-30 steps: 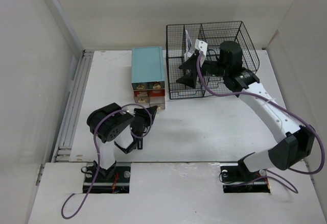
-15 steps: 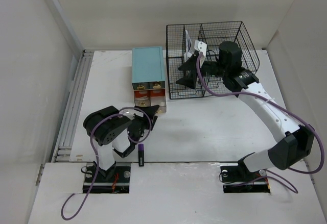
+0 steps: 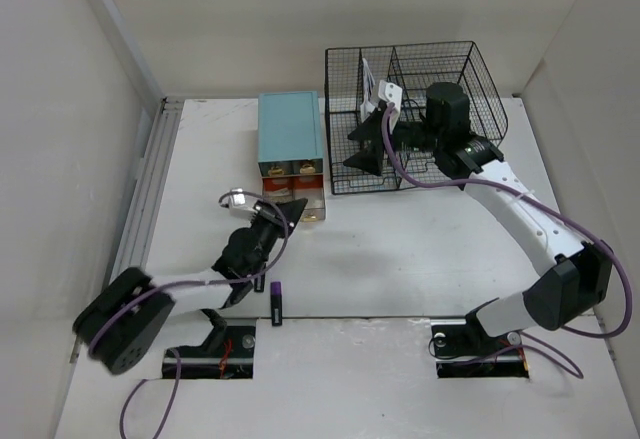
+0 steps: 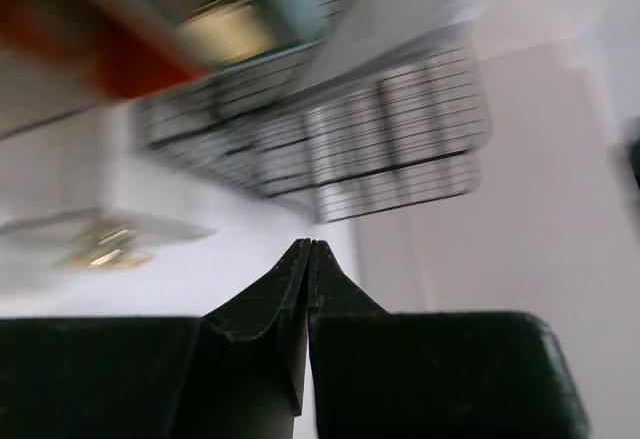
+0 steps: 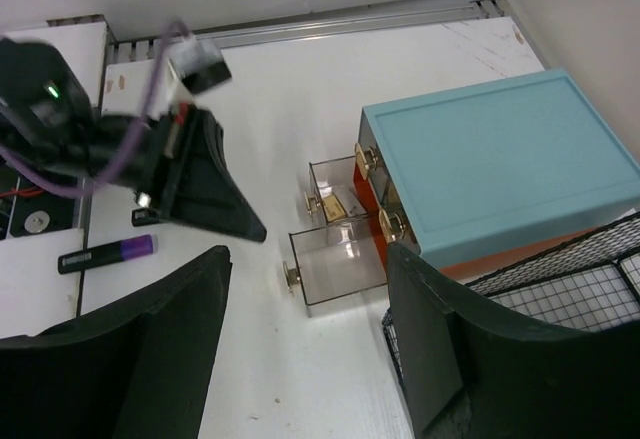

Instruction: Organize the desk

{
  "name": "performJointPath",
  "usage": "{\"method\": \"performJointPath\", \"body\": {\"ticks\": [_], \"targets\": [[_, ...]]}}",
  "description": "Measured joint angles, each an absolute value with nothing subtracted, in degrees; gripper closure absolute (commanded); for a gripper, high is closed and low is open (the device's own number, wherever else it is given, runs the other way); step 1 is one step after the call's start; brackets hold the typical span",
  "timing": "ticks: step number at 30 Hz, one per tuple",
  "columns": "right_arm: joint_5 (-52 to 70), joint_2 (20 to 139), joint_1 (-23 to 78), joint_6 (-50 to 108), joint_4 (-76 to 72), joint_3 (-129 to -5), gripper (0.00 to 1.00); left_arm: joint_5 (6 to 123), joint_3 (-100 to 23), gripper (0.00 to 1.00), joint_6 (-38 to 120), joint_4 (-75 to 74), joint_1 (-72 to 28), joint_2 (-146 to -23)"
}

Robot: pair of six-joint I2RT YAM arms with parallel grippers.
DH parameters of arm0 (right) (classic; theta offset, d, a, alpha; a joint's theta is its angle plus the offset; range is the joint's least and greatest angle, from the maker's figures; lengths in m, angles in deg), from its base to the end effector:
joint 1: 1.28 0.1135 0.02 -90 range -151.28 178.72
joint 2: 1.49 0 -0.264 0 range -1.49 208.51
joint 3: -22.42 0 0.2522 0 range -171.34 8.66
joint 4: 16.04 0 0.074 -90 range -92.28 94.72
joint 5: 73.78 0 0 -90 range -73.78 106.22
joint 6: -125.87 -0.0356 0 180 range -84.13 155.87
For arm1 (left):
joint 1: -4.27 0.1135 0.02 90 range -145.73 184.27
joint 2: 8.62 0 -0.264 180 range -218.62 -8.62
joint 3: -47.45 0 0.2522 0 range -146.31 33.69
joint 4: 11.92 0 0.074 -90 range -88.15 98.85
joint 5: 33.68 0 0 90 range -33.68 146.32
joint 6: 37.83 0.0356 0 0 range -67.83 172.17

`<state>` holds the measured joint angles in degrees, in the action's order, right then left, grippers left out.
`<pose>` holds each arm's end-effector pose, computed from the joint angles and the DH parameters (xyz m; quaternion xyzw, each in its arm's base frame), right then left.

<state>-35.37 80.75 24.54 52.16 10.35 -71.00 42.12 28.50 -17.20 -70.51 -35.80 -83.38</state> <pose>0.2800 0.1665 0.3988 -0.5036 0.5726 0.3899 0.5162 0.1592 -0.1225 0.1649 -0.2597 0.6396 -0.5373 0.4846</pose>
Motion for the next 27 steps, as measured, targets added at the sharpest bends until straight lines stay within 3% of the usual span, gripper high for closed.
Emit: {"method": "performJointPath", "body": {"ticks": [3,7,10,12,15,16,23,27], "targets": [[-35.4,80.8,24.5,52.3,10.3,-71.0,0.31,41.5,21.8,1.00,-9.9,-62.3,-35.9,-70.8],[-35.8,82.1,24.7,57.5,13.4,-71.9,0.41,41.4,11.8,1.00,1.3,-47.8,-35.9,-59.5],[-35.1,85.6,26.4,68.8,21.4,-75.3,0.46,42.7,1.6,0.67,11.2,-33.7,-36.2,-56.0],[-33.3,87.9,29.4,79.1,27.1,-76.3,0.43,42.4,-5.9,0.32,18.1,-23.2,-36.9,-54.3],[-29.4,89.1,35.8,91.7,31.4,-72.9,0.34,38.7,-15.8,0.13,26.3,-9.1,-37.7,-51.9],[-27.7,89.1,38.6,95.3,32.3,-70.9,0.33,36.0,-18.2,0.00,28.8,-5.2,-37.7,-50.6],[-16.8,91.5,55.2,108.5,33.4,-65.8,0.31,13.0,-18.0,0.00,40.0,7.1,-37.6,-35.4],[-10.1,96.4,61.1,111.6,32.1,-65.9,0.39,8.2,-10.8,0.00,42.5,7.7,-37.6,-29.5]]}}
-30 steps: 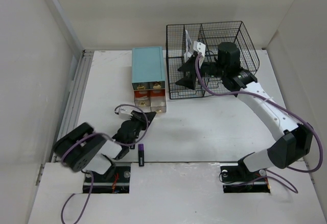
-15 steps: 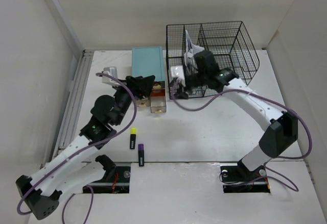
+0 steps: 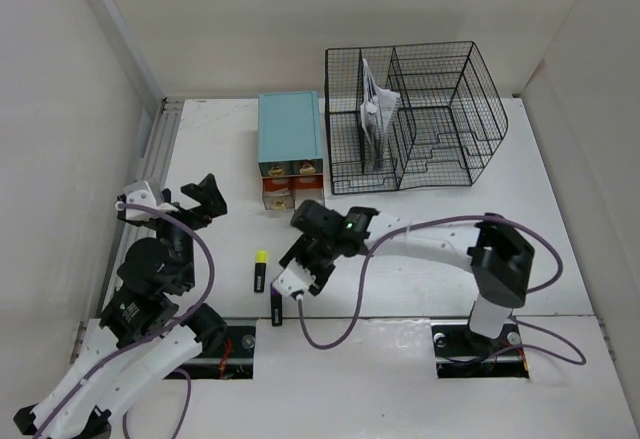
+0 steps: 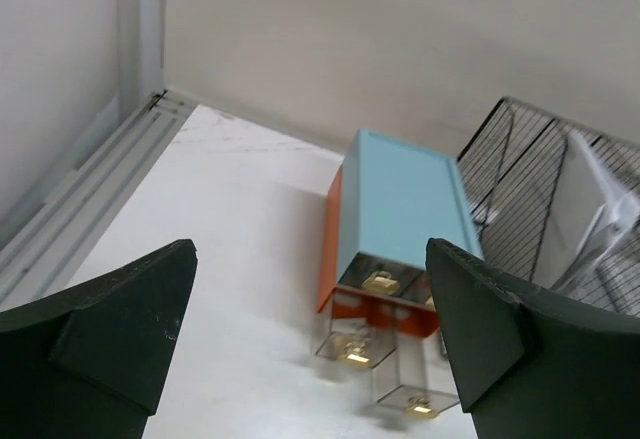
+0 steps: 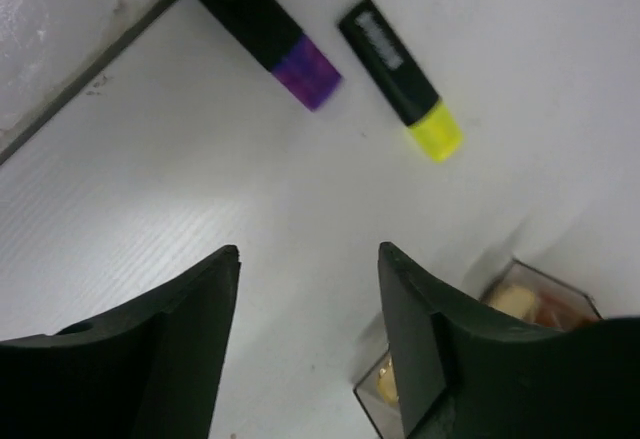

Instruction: Organize the desk

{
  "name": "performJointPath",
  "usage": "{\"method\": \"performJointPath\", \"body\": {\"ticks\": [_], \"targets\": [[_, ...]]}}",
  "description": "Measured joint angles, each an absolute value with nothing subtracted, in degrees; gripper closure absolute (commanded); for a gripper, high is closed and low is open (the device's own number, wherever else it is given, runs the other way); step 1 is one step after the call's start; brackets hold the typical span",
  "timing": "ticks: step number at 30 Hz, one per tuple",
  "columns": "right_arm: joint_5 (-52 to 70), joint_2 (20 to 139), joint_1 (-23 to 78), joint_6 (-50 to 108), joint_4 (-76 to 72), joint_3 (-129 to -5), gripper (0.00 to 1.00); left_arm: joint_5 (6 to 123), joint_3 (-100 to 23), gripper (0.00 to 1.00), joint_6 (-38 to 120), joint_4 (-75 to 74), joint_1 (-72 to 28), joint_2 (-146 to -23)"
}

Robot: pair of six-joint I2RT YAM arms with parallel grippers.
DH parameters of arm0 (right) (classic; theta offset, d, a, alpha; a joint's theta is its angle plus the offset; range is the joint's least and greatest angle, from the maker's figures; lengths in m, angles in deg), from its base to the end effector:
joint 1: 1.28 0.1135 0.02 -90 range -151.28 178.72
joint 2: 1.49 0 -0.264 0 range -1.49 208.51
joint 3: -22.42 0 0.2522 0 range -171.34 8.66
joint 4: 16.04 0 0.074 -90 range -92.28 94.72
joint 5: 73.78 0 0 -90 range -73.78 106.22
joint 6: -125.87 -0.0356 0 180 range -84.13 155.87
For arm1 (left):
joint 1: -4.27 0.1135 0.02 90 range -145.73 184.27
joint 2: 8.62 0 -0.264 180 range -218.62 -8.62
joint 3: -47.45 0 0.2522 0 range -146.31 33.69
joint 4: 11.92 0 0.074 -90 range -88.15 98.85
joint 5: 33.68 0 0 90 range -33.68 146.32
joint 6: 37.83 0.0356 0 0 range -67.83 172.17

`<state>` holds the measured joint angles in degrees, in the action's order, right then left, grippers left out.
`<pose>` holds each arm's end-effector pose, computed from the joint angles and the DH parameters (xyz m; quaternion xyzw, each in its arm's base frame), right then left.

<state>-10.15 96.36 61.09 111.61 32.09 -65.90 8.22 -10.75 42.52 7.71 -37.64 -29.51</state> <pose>0.1536 0.3275 0.2438 -0.8960 0.2750 0.1860 0.2948 0.0676 -0.0251 0.3902 -0.1664 0.6090 -0.1041 0.7685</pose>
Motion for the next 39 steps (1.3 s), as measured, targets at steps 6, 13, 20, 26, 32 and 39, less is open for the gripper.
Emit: {"method": "performJointPath", "body": {"ticks": [6,13,20,26,32,39], "targets": [[-4.4,107.3,68.5,115.0,32.7,-70.5,0.45,8.9,-7.7,0.00,44.9,8.9,-37.6,-27.3],[-2.1,112.6,69.9,117.9,35.4,-77.5,0.45,10.6,-7.1,0.00,45.2,8.7,-37.6,-23.4],[-1.0,115.5,71.9,121.9,39.0,-80.7,0.47,12.2,-7.1,0.00,45.1,8.7,-37.6,-22.5],[-0.6,118.6,74.4,125.1,42.1,-81.7,0.47,13.1,-7.0,0.00,45.1,8.7,-37.6,-21.2],[-0.3,119.4,75.8,126.7,44.7,-84.5,0.47,14.5,-7.0,0.00,44.8,8.8,-37.6,-20.8],[-0.3,123.5,76.5,128.3,50.2,-90.3,0.48,15.8,-7.0,0.00,44.4,9.0,-37.6,-19.2]]}}
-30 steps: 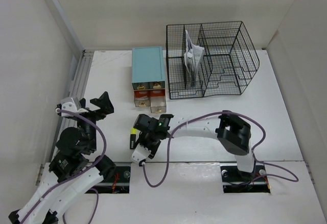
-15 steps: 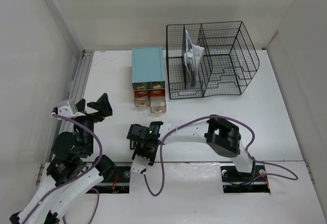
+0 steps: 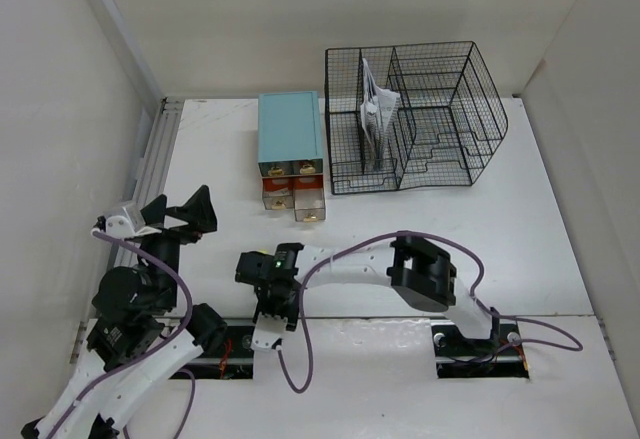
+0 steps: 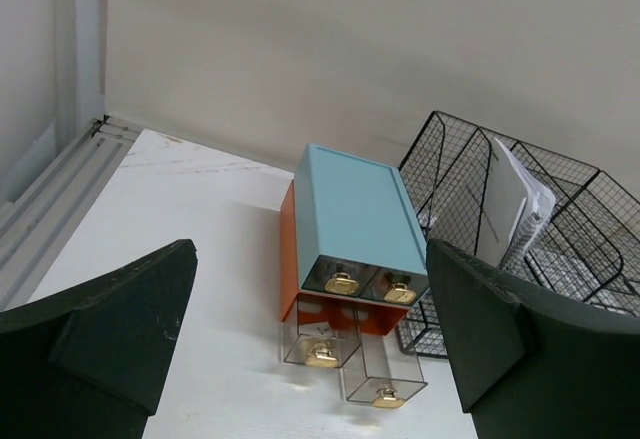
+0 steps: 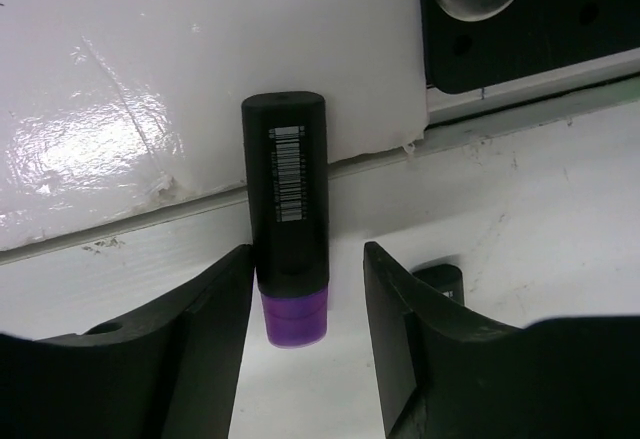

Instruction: Organize the desk

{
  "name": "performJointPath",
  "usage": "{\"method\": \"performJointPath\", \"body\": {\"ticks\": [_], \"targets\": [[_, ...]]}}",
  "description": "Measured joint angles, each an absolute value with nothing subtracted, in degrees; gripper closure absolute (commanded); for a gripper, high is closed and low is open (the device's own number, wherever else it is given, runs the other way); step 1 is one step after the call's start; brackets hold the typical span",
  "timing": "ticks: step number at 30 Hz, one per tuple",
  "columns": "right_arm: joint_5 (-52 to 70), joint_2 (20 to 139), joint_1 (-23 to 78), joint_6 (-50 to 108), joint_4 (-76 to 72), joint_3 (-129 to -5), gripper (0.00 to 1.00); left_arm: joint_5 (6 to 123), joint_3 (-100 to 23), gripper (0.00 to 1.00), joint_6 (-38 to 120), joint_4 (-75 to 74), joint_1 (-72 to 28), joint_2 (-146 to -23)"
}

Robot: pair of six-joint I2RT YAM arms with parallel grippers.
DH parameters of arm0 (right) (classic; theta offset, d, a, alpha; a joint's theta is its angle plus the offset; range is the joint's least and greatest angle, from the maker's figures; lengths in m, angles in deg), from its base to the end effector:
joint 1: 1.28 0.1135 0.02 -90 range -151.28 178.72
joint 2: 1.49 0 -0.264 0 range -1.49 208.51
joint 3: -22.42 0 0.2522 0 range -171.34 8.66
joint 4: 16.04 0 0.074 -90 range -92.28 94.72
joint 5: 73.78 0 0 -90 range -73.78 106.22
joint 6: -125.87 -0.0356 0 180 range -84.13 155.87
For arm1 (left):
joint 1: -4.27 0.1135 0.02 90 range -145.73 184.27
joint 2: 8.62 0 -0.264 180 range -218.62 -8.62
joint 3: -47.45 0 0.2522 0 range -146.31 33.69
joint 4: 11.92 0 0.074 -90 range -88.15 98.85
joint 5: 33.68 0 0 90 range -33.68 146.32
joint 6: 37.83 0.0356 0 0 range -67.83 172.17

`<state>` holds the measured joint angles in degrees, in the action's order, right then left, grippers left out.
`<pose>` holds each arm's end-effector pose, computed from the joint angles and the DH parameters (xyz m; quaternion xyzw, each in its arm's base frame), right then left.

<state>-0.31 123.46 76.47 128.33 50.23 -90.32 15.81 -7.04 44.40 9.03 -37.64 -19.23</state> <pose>0.0833 0.4315 0.1706 -0.9823 0.0696 0.1291 0.1168 0.0418 -0.0064 0.3763 -0.1237 0.5802 -0.1549 0.7900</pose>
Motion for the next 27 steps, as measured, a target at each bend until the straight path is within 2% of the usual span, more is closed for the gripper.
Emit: {"method": "performJointPath", "body": {"ticks": [2,6,7,14,21,27], "targets": [[-0.5,124.7,76.5,128.9,52.3,-92.2,0.49,15.9,-6.9,0.00,44.3,9.0,-37.6,-18.3],[-1.1,126.7,76.5,129.4,56.7,-95.5,0.70,16.0,-6.5,0.00,44.1,9.0,-37.6,-17.0],[-1.2,127.0,76.5,129.6,57.7,-96.0,0.78,16.0,-6.4,0.00,44.1,9.0,-37.6,-17.0],[-2.5,128.3,76.5,127.0,60.4,-98.3,0.96,16.7,-6.4,0.00,44.0,9.0,-37.6,-17.0],[5.0,125.6,75.9,105.4,45.7,-93.9,0.98,17.1,-6.4,0.00,43.9,9.0,-37.6,-17.0],[15.4,120.7,70.0,91.6,33.6,-92.7,0.98,17.1,-6.4,0.00,43.9,9.0,-37.6,-17.0]]}}
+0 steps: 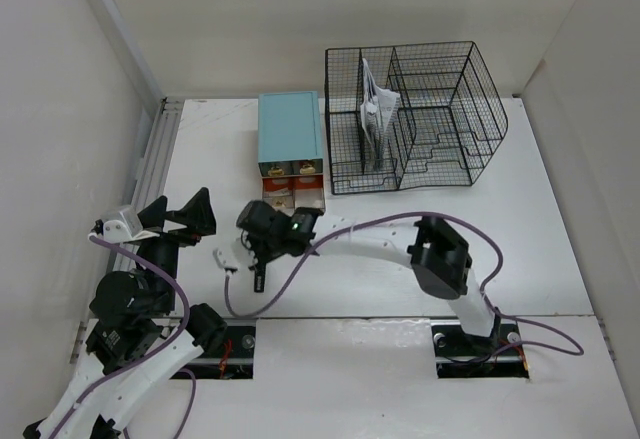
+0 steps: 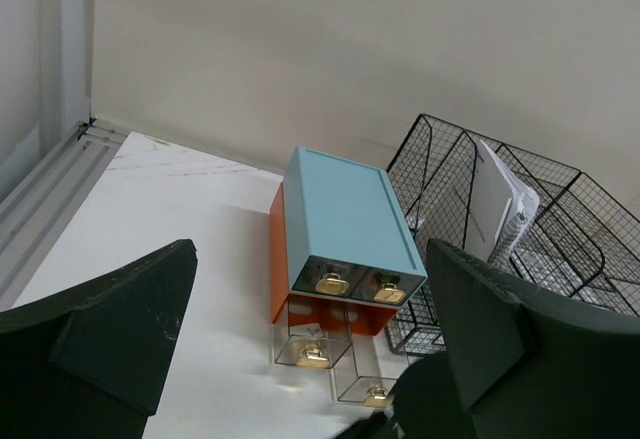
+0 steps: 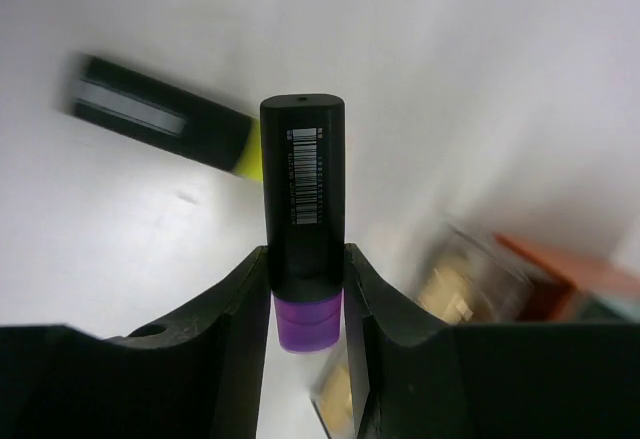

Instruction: Organize the desk

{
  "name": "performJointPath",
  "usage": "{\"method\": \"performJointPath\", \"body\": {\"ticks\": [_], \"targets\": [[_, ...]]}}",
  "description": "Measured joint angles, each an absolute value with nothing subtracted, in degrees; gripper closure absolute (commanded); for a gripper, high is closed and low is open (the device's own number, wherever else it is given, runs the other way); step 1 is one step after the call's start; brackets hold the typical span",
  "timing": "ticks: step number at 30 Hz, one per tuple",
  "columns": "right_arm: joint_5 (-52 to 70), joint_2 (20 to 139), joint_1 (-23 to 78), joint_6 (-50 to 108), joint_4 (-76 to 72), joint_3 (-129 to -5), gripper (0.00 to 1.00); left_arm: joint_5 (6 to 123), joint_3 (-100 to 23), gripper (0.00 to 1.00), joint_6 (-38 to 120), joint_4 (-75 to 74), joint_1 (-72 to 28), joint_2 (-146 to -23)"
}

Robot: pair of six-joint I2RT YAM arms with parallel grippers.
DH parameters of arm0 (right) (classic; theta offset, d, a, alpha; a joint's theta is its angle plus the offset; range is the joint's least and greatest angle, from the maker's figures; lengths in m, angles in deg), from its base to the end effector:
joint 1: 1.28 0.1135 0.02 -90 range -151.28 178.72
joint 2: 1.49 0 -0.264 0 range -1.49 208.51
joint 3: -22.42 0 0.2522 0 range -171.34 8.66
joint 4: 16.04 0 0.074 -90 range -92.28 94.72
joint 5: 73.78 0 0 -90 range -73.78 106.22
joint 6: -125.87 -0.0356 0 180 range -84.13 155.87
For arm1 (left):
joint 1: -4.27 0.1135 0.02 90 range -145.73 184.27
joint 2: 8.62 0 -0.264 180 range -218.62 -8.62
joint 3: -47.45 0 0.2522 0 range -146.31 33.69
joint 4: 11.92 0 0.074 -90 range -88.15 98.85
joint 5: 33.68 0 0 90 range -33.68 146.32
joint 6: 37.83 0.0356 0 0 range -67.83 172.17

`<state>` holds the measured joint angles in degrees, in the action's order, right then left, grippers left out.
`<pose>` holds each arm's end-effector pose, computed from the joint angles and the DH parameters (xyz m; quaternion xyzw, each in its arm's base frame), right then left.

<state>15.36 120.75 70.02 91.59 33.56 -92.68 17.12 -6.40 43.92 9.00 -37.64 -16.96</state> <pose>0.1506 0.4465 0.2138 -0.8585 0.4255 0.0459 0.2826 0.0358 -0.0019 0.3740 -0.1228 0.5689 -0.1719 0.7948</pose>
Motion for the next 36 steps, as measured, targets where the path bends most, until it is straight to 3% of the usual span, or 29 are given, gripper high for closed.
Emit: {"method": "performJointPath", "body": {"ticks": [8,24,27,28,29,31,36], "targets": [[24.9,114.8,61.6,85.4,27.7,-92.6,0.98,17.1,-6.1,0.00,43.9,9.0,-37.6,-17.0],[29.3,119.1,51.4,80.6,29.5,-94.5,0.95,17.0,-6.1,0.00,43.7,9.0,-37.6,-17.2],[29.0,119.7,51.2,80.4,30.5,-94.6,0.87,17.0,-6.1,0.00,43.8,9.0,-37.6,-17.2],[28.9,119.9,51.2,80.4,30.7,-94.7,0.79,17.0,-6.1,0.00,43.8,9.0,-37.6,-17.2],[28.7,120.2,51.2,80.2,30.9,-94.9,0.63,17.0,-6.1,0.00,43.8,9.0,-37.6,-17.2],[28.6,120.7,51.2,79.9,31.3,-95.2,0.54,17.0,-6.1,0.00,43.7,9.0,-37.6,-17.2],[27.8,121.2,51.2,79.6,32.1,-95.2,0.53,17.0,-6.1,0.00,43.7,9.0,-37.6,-17.2]]}}
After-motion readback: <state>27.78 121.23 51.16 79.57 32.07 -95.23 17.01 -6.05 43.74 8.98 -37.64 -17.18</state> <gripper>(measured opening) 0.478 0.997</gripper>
